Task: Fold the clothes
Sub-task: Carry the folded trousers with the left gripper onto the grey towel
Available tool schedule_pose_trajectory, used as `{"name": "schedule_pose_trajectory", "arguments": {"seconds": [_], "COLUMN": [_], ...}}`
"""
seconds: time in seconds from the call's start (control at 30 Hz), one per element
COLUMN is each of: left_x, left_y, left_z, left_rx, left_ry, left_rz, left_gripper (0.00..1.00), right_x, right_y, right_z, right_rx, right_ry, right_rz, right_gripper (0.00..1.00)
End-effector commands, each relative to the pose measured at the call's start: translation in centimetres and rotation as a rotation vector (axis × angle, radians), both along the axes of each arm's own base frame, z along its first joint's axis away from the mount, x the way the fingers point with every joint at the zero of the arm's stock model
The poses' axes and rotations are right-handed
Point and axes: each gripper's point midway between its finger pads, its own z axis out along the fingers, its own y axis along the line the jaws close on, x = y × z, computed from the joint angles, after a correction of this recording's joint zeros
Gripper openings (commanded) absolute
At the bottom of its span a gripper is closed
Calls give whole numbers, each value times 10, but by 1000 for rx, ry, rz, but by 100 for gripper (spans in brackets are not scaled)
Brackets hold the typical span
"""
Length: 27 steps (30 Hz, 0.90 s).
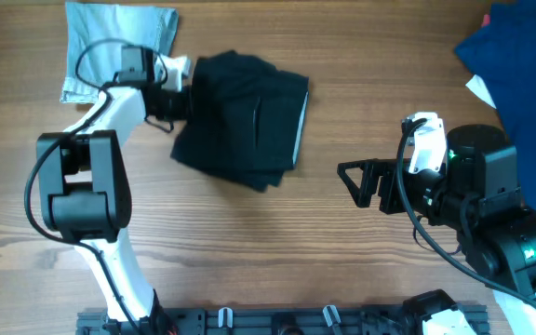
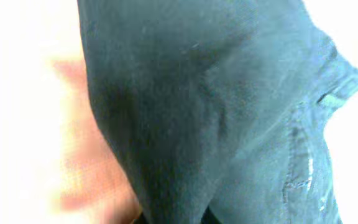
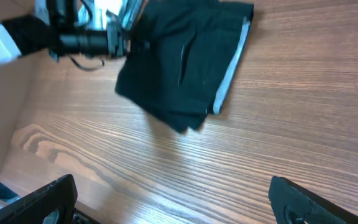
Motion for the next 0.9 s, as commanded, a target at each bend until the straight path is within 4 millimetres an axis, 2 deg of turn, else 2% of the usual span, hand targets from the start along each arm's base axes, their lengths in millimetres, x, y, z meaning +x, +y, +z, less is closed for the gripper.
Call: {"name": "schedule_pose_trajectory", "arguments": {"seconds": [0.0, 0.2, 0.37, 0.43, 0.63, 0.8, 0.87], "left_x": [44, 82, 98, 108, 133, 137, 139], "left_y": [8, 24, 29, 34, 76, 103, 122], "left_z": [31, 54, 76, 93, 139, 146, 147], "left_rx": [87, 150, 172, 183, 199, 255, 303], "left_ry": [-149, -315, -407, -453, -574, -628, -635], "left_rz": [39, 119, 106, 114, 190, 200, 230], "left_gripper": [4, 4, 4, 4, 4, 4, 4], "right_x": [4, 9, 10, 10, 10, 10, 10], "right_y": [-1, 0, 1, 1, 1, 1, 1], "right_z": [-1, -6, -7, -8, -8, -8, -9], "right_rx": [-17, -16, -4, -4, -4, 9, 9], "right_ry": [-8, 17, 29, 32, 34, 47, 51], "right_rz": [-4, -11, -28, -28, -28, -45, -46], "right_gripper": [99, 100, 99, 99, 100, 100, 99]}}
